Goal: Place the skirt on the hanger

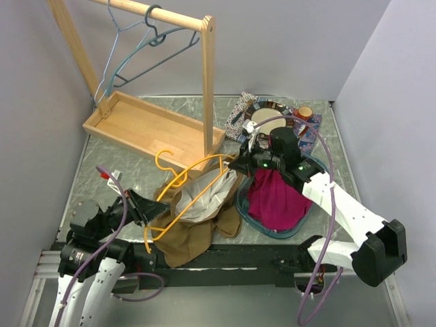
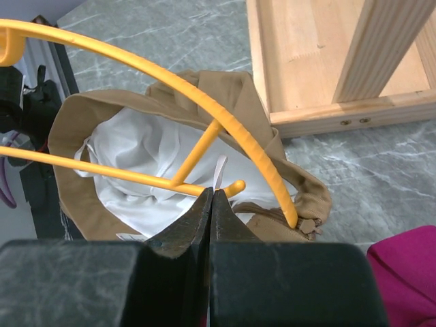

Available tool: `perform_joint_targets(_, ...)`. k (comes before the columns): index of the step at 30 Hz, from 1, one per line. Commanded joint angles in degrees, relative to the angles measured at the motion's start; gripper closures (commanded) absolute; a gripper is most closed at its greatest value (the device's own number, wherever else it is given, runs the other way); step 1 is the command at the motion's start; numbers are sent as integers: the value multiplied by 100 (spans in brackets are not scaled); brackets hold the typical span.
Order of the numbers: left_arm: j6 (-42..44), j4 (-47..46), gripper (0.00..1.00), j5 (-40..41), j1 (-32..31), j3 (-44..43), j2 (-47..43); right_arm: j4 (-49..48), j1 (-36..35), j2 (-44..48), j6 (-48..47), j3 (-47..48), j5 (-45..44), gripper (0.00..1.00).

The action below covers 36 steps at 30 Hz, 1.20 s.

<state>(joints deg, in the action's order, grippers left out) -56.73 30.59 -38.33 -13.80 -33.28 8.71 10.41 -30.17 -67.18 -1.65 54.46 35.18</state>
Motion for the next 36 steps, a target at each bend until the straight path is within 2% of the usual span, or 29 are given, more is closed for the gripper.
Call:
perform_joint_targets(1,-5,-334,99,-61,-8,-21,-18,-136,-58,108,-151,302,209,100)
perform_joint_targets(4,-31,-492,99,-17,-8,14,-10,48,-94,100,-396,311,489,100)
perform_joint_targets(8,-84,-826,99,71,-8,67,17,812,-120,82,-1493,425,1288,100)
perform_joint_targets(11,-110,-1142,99,18,-8,146,-1,1129,-120,170,-1846,434,1369,99)
perform_joint_targets(14,100,-1283,99,-70,-8,207,-36,1462,-120,336,-2197,565,1124,80)
perform_joint_targets(15,257,-1283,99,-78,-8,216,-88,1864,-94,424,-2399,670,1071,65)
perform_joint_targets(17,460,-1310,99,-79,-8,278,-176,2261,2,512,-2864,1047,895,51)
perform_joint_targets(18,496,-1353,99,-96,-8,304,-238,2698,46,600,-3050,1189,877,38)
perform_joint_targets(19,540,-1476,99,-174,-8,374,-264,2877,73,644,-3208,1338,790,34)
perform_joint_targets(20,618,-1529,99,-210,-8,401,-273,3052,90,671,-3515,1618,745,25)
perform_joint_targets(21,663,-1590,99,-263,-8,444,-256,3446,91,697,-3692,1795,736,23)
perform_joint_targets(25,953,-1924,99,-753,-8,480,33,4327,82,478,-4700,2857,911,16)
perform_joint_targets(27,1181,-2091,99,-912,-8,419,358,4573,82,233,-4879,3140,1209,14)
perform_joint_targets(32,1796,-2391,99,-1483,-8,24,1227,4741,-5,-478,-4757,3765,1991,13)
perform_joint_targets(36,2157,-2452,99,-1801,-17,-310,1826,4733,-348,-832,-4573,3958,1924,12)
